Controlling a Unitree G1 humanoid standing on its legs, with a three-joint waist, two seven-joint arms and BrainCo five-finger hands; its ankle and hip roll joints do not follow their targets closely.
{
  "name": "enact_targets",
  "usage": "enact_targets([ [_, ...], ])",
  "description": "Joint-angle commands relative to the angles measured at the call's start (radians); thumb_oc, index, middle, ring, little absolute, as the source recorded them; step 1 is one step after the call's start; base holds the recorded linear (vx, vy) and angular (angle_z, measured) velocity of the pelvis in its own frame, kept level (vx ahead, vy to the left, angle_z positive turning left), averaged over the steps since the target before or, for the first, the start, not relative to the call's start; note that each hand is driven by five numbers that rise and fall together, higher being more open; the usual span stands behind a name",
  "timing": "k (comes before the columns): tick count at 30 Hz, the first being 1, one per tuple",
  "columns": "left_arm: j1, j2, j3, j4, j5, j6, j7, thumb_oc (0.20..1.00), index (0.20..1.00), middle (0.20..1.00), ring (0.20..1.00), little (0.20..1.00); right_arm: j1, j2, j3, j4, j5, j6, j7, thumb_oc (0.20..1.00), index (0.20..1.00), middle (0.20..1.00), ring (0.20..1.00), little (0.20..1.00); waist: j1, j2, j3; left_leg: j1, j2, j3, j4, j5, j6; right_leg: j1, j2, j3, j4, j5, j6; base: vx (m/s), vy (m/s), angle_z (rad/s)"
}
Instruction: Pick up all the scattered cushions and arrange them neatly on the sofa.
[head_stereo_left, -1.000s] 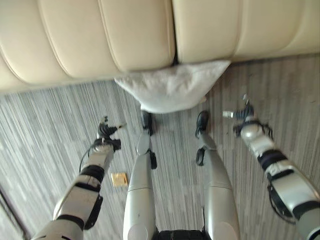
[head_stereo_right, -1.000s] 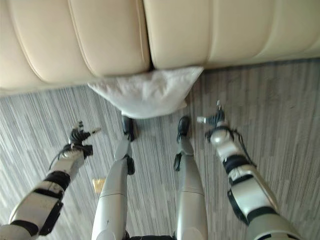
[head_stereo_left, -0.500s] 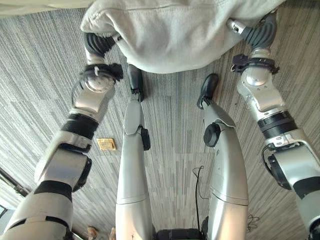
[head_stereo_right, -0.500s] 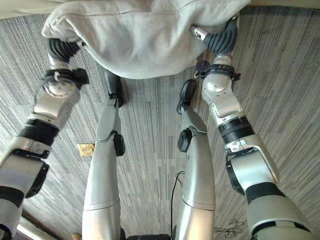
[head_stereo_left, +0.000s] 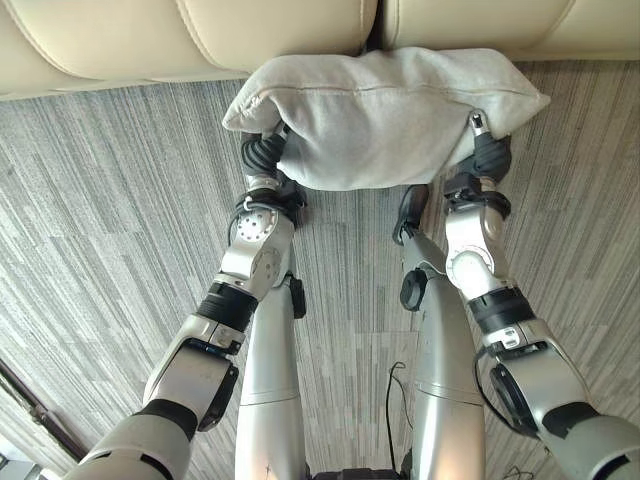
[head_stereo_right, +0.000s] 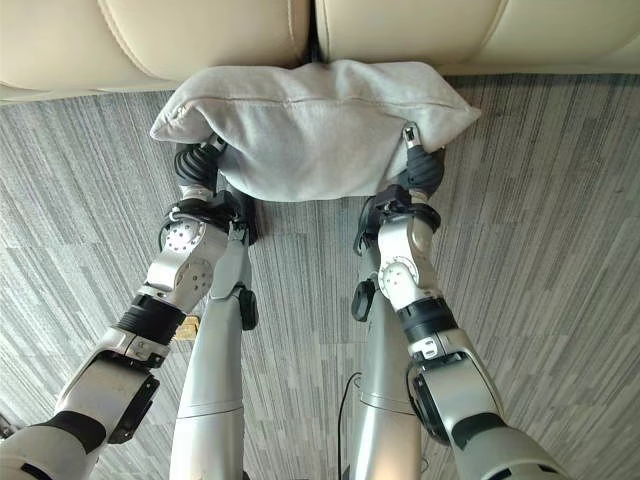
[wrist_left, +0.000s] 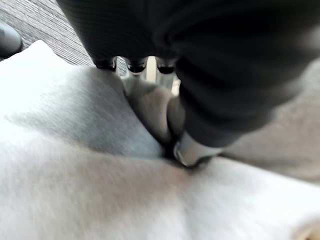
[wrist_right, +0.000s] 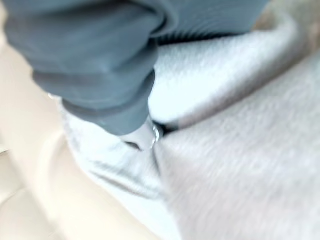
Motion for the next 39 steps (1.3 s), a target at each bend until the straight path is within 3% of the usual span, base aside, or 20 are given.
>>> enact_targets([
  [1, -0.065, -0.145, -0.125, -0.159, 0.015, -0.105, -0.157, 0.2, 0.2, 0.2, 0.2, 0.2, -0.029, 0.119, 0.139, -0.158, 0.019, -0.045, 0.213, 0.2, 0.2, 0.2, 0.2, 0.2, 0.012, 0.014, -0.154, -0.04, -0.005, -0.027, 0.107, -0.253, 0.0, -0.022, 0.022, 0.009, -0.061, -0.076, 0.086, -0.02, 0.014, -0.03],
  [7, 0.012, -0.136, -0.146, -0.252, 0.035, -0.108, -0.185, 0.2, 0.2, 0.2, 0.2, 0.2, 0.104, 0.11, 0.191, -0.251, 0.029, -0.034, 0.253, 0.2, 0.2, 0.2, 0.2, 0.2, 0.011, 0.012, -0.173, 0.165, -0.013, -0.031, 0.005, -0.231, -0.014, 0.163, 0.013, 0.0, -0.147, -0.054, 0.091, -0.04, 0.012, 0.01],
  [8, 0.035, -0.127, -0.154, -0.267, 0.042, -0.106, -0.191, 0.2, 0.2, 0.2, 0.2, 0.2, 0.129, 0.102, 0.201, -0.271, 0.016, -0.028, 0.253, 0.2, 0.2, 0.2, 0.2, 0.2, 0.009, 0.01, -0.172, 0.188, -0.019, -0.029, -0.01, -0.199, -0.011, 0.187, 0.007, -0.008, -0.173, -0.018, 0.084, -0.02, 0.009, -0.08],
  [9, 0.055, -0.121, -0.159, -0.276, 0.045, -0.106, -0.198, 0.2, 0.2, 0.2, 0.2, 0.2, 0.151, 0.097, 0.207, -0.276, 0.01, -0.022, 0.256, 0.2, 0.2, 0.2, 0.2, 0.2, 0.012, 0.011, -0.183, 0.238, -0.016, -0.029, -0.025, -0.225, -0.016, 0.231, 0.012, -0.008, -0.179, -0.046, 0.091, -0.08, 0.017, -0.07],
  [10, 0.135, -0.087, -0.164, -0.3, 0.085, -0.104, -0.204, 0.2, 0.2, 0.2, 0.2, 0.2, 0.243, 0.084, 0.221, -0.3, -0.002, 0.001, 0.274, 0.2, 0.2, 0.2, 0.2, 0.2, 0.013, 0.005, -0.192, 0.362, -0.018, -0.028, -0.077, -0.189, -0.016, 0.357, 0.003, -0.024, -0.247, -0.005, 0.085, 0.0, 0.0, 0.0],
  [13, 0.164, -0.08, -0.16, -0.312, 0.101, -0.104, -0.202, 0.2, 0.2, 0.2, 0.2, 0.2, 0.27, 0.074, 0.22, -0.309, -0.017, 0.005, 0.27, 0.2, 0.2, 0.2, 0.2, 0.2, 0.015, 0.004, -0.193, 0.417, -0.018, -0.026, -0.099, -0.185, -0.018, 0.412, 0.002, -0.03, -0.27, -0.002, 0.087, 0.0, 0.007, 0.03],
  [16, 0.286, -0.064, -0.144, -0.299, 0.137, -0.101, -0.203, 0.2, 0.2, 0.2, 0.2, 0.2, 0.379, 0.053, 0.206, -0.292, -0.055, 0.044, 0.277, 0.2, 0.2, 0.2, 0.2, 0.2, 0.023, -0.003, -0.203, 0.616, -0.009, -0.018, -0.164, -0.177, -0.022, 0.622, 0.0, -0.05, -0.345, 0.007, 0.092, 0.12, 0.014, 0.03],
  [17, 0.397, -0.037, -0.113, -0.317, 0.148, -0.099, -0.223, 0.2, 0.2, 0.2, 0.2, 0.2, 0.472, 0.03, 0.184, -0.285, -0.086, 0.074, 0.292, 0.2, 0.2, 0.2, 0.2, 0.2, 0.025, -0.004, -0.222, 0.753, -0.002, -0.01, -0.222, -0.17, -0.027, 0.771, 0.001, -0.064, -0.408, 0.013, 0.097, 0.23, 0.047, 0.06],
  [22, 0.545, 0.013, -0.057, -0.34, 0.17, -0.093, -0.262, 0.2, 0.2, 0.2, 0.2, 0.2, 0.596, -0.019, 0.149, -0.284, -0.16, 0.122, 0.315, 0.2, 0.2, 0.2, 0.2, 0.2, 0.023, -0.002, -0.274, 0.911, 0.012, 0.01, -0.299, -0.156, -0.037, 0.937, 0.01, -0.075, -0.488, 0.024, 0.11, 0.18, 0.049, -0.05],
  [25, 0.703, 0.007, 0.003, -0.314, 0.131, -0.067, -0.292, 0.2, 0.2, 0.2, 0.2, 0.2, 0.681, -0.016, 0.119, -0.285, -0.228, 0.164, 0.32, 0.2, 0.2, 0.2, 0.2, 0.2, 0.034, -0.003, -0.366, 1.086, 0.004, 0.036, -0.349, -0.186, -0.028, 1.114, 0.017, -0.074, -0.577, 0.038, 0.125, 0.26, 0.171, 0.03],
  [29, 0.739, 0.01, 0.003, -0.309, 0.143, -0.051, -0.291, 0.2, 0.2, 0.2, 0.2, 0.2, 0.684, -0.01, 0.138, -0.325, -0.251, 0.179, 0.325, 0.2, 0.2, 0.2, 0.2, 0.2, 0.049, -0.017, -0.38, 1.128, -0.031, 0.043, -0.331, -0.229, 0.009, 1.161, -0.015, -0.062, -0.578, 0.058, 0.148, 0.12, 0.231, -0.18],
  [30, 0.745, 0.009, -0.007, -0.299, 0.155, -0.041, -0.293, 0.2, 0.2, 0.2, 0.2, 0.2, 0.698, -0.005, 0.14, -0.335, -0.264, 0.184, 0.327, 0.2, 0.2, 0.2, 0.2, 0.2, 0.047, -0.023, -0.383, 1.133, -0.052, 0.04, -0.325, -0.245, 0.03, 1.152, -0.035, -0.047, -0.55, 0.064, 0.158, 0.06, 0.256, -0.02],
  [33, 0.744, 0.012, -0.017, -0.292, 0.167, -0.034, -0.294, 0.2, 0.2, 0.2, 0.2, 0.2, 0.717, 0.002, 0.136, -0.342, -0.274, 0.188, 0.326, 0.2, 0.2, 0.2, 0.2, 0.2, 0.044, -0.027, -0.374, 1.137, -0.067, 0.038, -0.317, -0.257, 0.05, 1.128, -0.048, -0.023, -0.479, 0.065, 0.157, 0.02, 0.158, -0.06],
  [34, 0.736, 0.018, -0.02, -0.288, 0.18, -0.029, -0.283, 0.2, 0.2, 0.2, 0.2, 0.2, 0.729, 0.011, 0.136, -0.34, -0.269, 0.183, 0.32, 0.2, 0.2, 0.2, 0.2, 0.2, 0.038, -0.022, -0.357, 1.142, -0.07, 0.043, -0.31, -0.262, 0.06, 1.089, -0.043, -0.003, -0.384, 0.08, 0.152, 0.02, 0.131, -0.06],
  [36, 0.725, 0.015, -0.029, -0.28, 0.182, -0.027, -0.279, 0.2, 0.2, 0.2, 0.2, 0.2, 0.742, 0.018, 0.139, -0.342, -0.261, 0.182, 0.316, 0.2, 0.2, 0.2, 0.2, 0.2, 0.023, -0.013, -0.345, 1.163, -0.061, 0.042, -0.32, -0.26, 0.065, 1.031, 0.011, 0.029, -0.307, 0.05, 0.136, 0.05, 0.108, -0.15],
  [37, 0.725, 0.015, -0.029, -0.28, 0.182, -0.027, -0.279, 0.2, 0.2, 0.2, 0.2, 0.2, 0.742, 0.018, 0.139, -0.342, -0.261, 0.182, 0.316, 0.2, 0.2, 0.2, 0.2, 0.2, 0.023, -0.013, -0.345, 1.163, -0.061, 0.042, -0.32, -0.26, 0.065, 1.031, 0.011, 0.029, -0.307, 0.05, 0.136, 0.11, 0.064, -0.13],
  [39, 0.723, 0.014, -0.031, -0.289, 0.185, -0.027, -0.276, 0.2, 0.2, 0.2, 0.2, 0.2, 0.735, 0.013, 0.145, -0.342, -0.25, 0.18, 0.314, 0.2, 0.2, 0.2, 0.2, 0.2, 0.007, -0.006, -0.338, 1.186, -0.057, 0.061, -0.338, -0.264, 0.063, 0.976, 0.072, 0.013, -0.349, 0.018, 0.111, 0.12, 0.04, -0.04],
])
